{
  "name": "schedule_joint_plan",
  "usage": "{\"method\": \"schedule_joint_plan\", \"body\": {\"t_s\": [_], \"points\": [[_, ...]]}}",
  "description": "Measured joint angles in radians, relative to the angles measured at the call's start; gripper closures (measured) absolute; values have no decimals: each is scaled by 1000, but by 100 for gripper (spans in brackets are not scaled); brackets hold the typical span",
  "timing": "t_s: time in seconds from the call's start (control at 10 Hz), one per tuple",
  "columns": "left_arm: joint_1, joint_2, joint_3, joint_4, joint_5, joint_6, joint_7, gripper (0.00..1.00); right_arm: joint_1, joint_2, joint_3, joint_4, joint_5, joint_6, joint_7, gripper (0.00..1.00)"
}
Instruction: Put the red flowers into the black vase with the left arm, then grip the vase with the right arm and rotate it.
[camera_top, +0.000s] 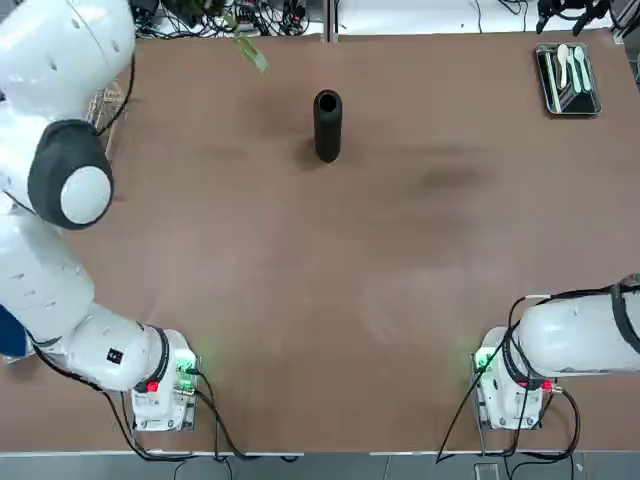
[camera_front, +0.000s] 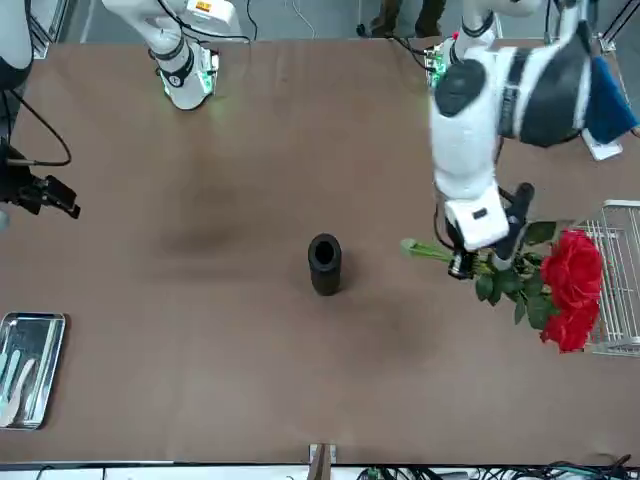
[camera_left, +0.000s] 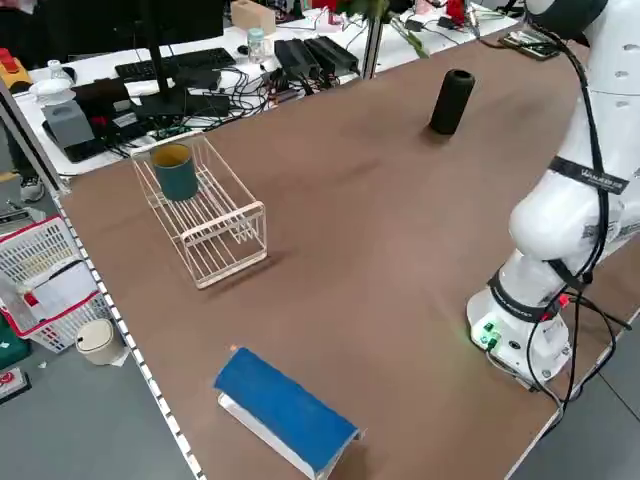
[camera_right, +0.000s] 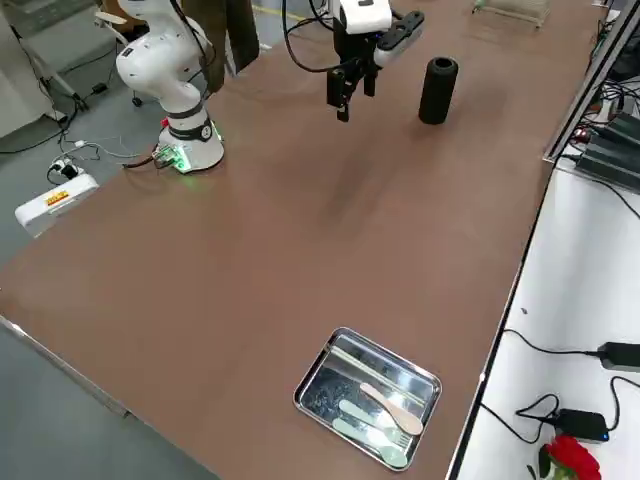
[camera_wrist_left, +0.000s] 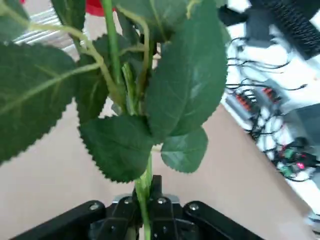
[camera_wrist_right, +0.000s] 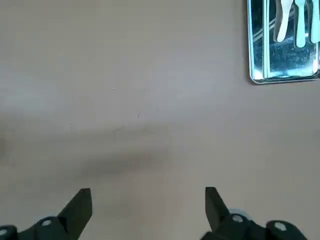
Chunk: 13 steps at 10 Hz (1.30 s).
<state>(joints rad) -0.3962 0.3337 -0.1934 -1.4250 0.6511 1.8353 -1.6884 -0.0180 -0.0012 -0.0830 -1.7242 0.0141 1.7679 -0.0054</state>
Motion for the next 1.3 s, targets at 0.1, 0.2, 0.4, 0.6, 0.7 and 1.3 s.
{"method": "schedule_joint_plan", "body": {"t_s": [0.1, 0.2, 0.4, 0.6, 0.7, 1.3], "points": [[-61, 1, 1, 10, 74, -33, -58, 93, 0, 0, 0, 0, 0, 0, 0, 0], [-104, 1, 1, 21, 130, -65, -91, 93, 0, -1, 0, 0, 0, 1, 0, 0], [-135, 3, 2, 46, 222, -72, -110, 93, 0, -1, 0, 0, 0, 6, 0, 0], [-213, 35, 2, 62, 389, -71, -157, 93, 0, -1, 0, 0, 0, 12, 0, 0], [-270, 66, 1, 63, 473, -72, -181, 93, 0, -1, 0, 0, 0, 14, 0, 0], [-392, 204, 1, 114, 699, -2, -185, 93, 0, -1, 11, 0, 0, 17, 1, 0]]}}
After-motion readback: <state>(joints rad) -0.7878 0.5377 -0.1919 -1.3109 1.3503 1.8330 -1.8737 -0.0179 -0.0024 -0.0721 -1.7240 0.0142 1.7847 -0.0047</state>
